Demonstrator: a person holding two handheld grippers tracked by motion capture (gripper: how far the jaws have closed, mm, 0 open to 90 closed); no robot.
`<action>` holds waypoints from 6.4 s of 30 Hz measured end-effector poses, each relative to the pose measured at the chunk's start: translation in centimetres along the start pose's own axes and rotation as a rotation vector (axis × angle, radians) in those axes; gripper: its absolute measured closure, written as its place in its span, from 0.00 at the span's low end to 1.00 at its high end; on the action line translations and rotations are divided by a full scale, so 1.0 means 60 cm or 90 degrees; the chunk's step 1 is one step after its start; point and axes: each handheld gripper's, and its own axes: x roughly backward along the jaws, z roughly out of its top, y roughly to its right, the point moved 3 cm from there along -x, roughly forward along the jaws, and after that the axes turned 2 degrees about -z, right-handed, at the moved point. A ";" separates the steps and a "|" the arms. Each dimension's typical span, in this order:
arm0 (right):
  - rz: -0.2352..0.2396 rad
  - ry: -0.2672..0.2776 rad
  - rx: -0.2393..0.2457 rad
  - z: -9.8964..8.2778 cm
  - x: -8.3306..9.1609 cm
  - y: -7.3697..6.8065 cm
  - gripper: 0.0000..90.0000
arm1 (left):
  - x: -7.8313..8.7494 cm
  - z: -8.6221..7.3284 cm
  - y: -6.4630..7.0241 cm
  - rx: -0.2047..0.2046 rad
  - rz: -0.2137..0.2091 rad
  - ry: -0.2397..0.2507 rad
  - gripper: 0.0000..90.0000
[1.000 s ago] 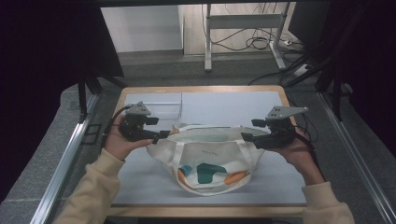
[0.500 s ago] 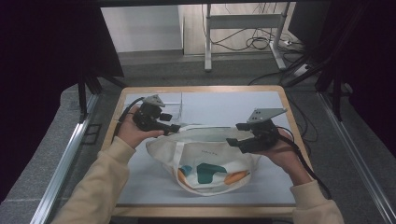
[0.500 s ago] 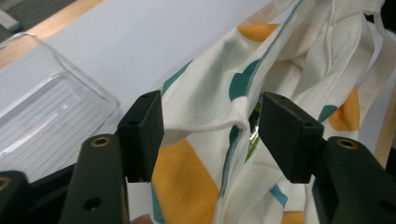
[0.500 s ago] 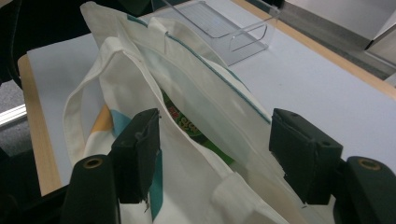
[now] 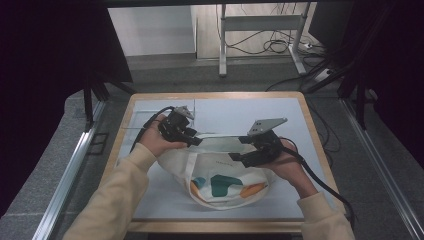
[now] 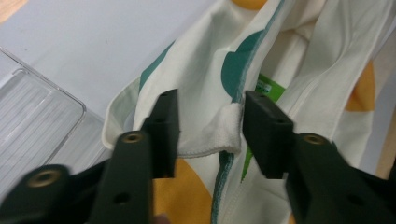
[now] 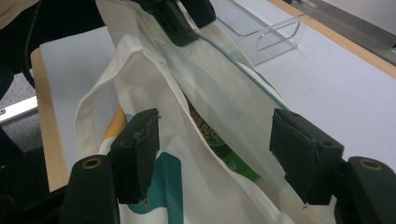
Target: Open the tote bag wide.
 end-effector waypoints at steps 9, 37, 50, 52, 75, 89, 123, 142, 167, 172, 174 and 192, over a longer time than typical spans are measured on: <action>0.021 -0.039 0.032 0.018 -0.044 -0.023 0.41 | -0.012 -0.004 0.010 -0.023 -0.006 -0.016 0.86; 0.046 -0.113 0.069 -0.010 -0.073 -0.040 0.96 | -0.020 -0.002 0.003 -0.007 0.030 -0.009 0.90; 0.053 -0.123 0.092 -0.018 -0.071 -0.059 0.96 | -0.019 0.005 -0.009 0.010 0.049 -0.006 0.90; 0.054 -0.122 0.095 -0.022 -0.070 -0.064 0.96 | -0.020 0.005 -0.014 0.016 0.055 -0.003 0.90; 0.101 -0.125 0.094 -0.064 -0.070 -0.106 0.96 | -0.024 0.033 -0.062 0.057 0.130 0.021 0.91; 0.133 -0.153 0.096 -0.098 -0.083 -0.136 0.96 | -0.040 0.046 -0.098 0.093 0.172 0.016 0.91; 0.054 -0.080 0.034 -0.067 -0.029 -0.091 0.63 | 0.037 -0.007 -0.005 0.010 0.080 0.059 0.64; -0.027 -0.124 0.037 0.018 -0.058 -0.019 0.98 | -0.003 -0.027 0.055 -0.025 -0.015 -0.023 1.00; -0.084 -0.255 0.054 0.002 -0.195 0.026 0.98 | -0.072 -0.046 0.068 -0.034 -0.048 -0.123 1.00; -0.095 -0.271 0.053 -0.004 -0.209 0.037 0.98 | -0.076 -0.057 0.066 -0.031 -0.056 -0.138 1.00; -0.103 -0.275 0.055 -0.008 -0.214 0.042 0.98 | -0.076 -0.060 0.066 -0.029 -0.060 -0.138 1.00; -0.162 -0.268 0.067 -0.009 -0.228 0.075 0.98 | -0.080 -0.073 0.065 -0.022 -0.069 -0.150 1.00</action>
